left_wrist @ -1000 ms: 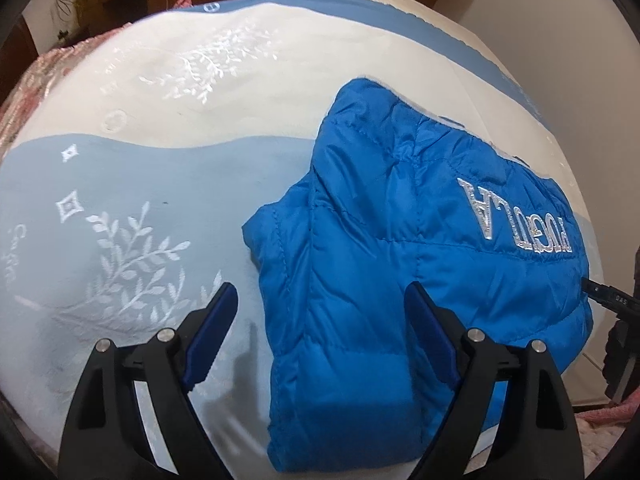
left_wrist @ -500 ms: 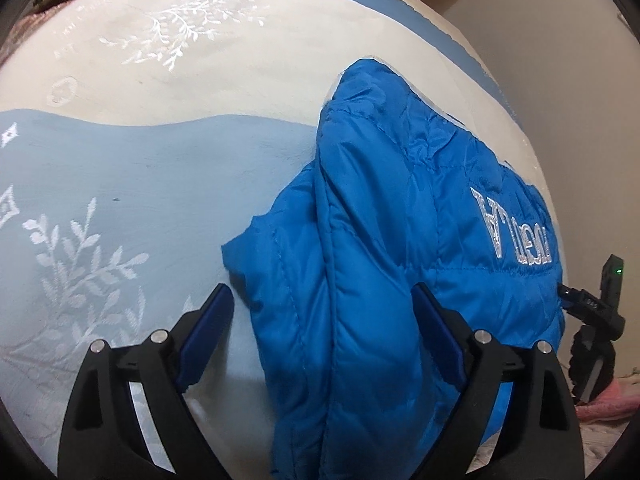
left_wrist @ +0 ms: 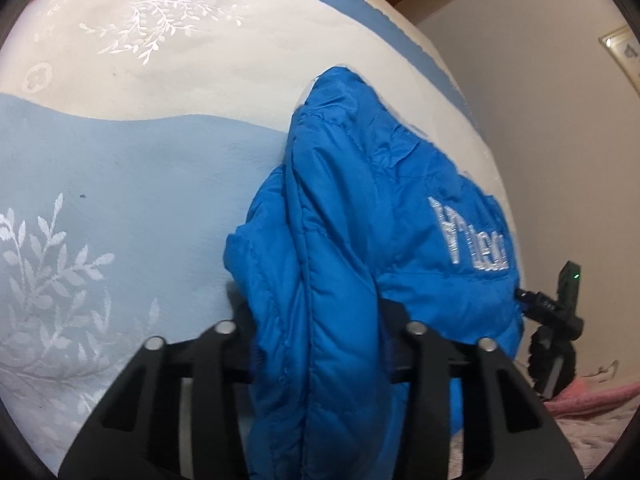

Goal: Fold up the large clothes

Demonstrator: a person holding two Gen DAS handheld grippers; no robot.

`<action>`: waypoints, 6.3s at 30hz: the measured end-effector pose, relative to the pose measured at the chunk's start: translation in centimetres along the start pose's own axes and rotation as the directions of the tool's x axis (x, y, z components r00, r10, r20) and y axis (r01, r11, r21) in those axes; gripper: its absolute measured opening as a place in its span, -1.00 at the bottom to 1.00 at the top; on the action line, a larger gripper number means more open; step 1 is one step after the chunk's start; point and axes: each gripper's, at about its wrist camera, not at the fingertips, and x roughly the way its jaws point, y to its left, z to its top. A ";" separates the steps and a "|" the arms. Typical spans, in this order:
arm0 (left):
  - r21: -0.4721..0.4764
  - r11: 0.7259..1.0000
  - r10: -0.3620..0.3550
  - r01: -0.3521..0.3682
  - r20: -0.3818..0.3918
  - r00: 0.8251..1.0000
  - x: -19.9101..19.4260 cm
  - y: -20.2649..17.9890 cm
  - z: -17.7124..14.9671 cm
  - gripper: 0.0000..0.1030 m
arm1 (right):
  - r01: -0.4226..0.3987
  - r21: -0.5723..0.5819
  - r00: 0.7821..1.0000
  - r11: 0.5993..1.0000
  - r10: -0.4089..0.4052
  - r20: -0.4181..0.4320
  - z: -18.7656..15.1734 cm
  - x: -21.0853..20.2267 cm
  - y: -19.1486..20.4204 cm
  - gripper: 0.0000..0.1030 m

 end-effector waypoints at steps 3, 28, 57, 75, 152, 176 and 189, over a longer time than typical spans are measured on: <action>0.001 1.000 -0.004 0.004 0.021 1.000 -0.5 -0.4 -0.4 -0.45 | -0.015 -0.008 1.000 1.000 0.015 0.007 -0.4 -0.1 -0.4 0.64; 0.161 0.982 0.058 -0.093 0.210 0.976 -5.1 -17.8 -0.5 -0.61 | -0.076 -0.260 0.996 0.963 0.084 0.021 0.0 -5.1 -2.3 0.53; 0.390 0.831 0.368 -0.397 0.148 0.918 9.9 -33.5 -5.6 -0.38 | -0.082 -0.341 0.996 0.937 0.090 0.008 3.3 -13.6 -5.7 0.53; 0.261 0.961 -0.072 0.095 -0.096 0.993 8.6 -34.8 -8.2 -0.02 | -0.058 -0.349 0.997 0.935 0.072 0.028 2.1 -14.7 -6.6 0.53; 0.314 0.920 0.229 -0.235 0.056 0.972 5.9 -27.6 -3.8 0.14 | -0.295 -0.262 0.956 0.919 0.288 -0.065 5.4 -12.1 1.6 -0.71; 0.202 0.886 0.415 -0.418 0.060 0.908 7.7 -27.1 -4.2 0.28 | -0.022 -0.383 0.999 0.924 0.032 0.020 3.0 -10.6 0.2 -0.38; 0.217 0.881 0.422 -0.421 0.043 0.905 7.0 -26.8 -6.4 0.38 | -0.142 -0.549 0.987 0.824 0.073 -0.145 -2.7 -10.9 4.0 -0.42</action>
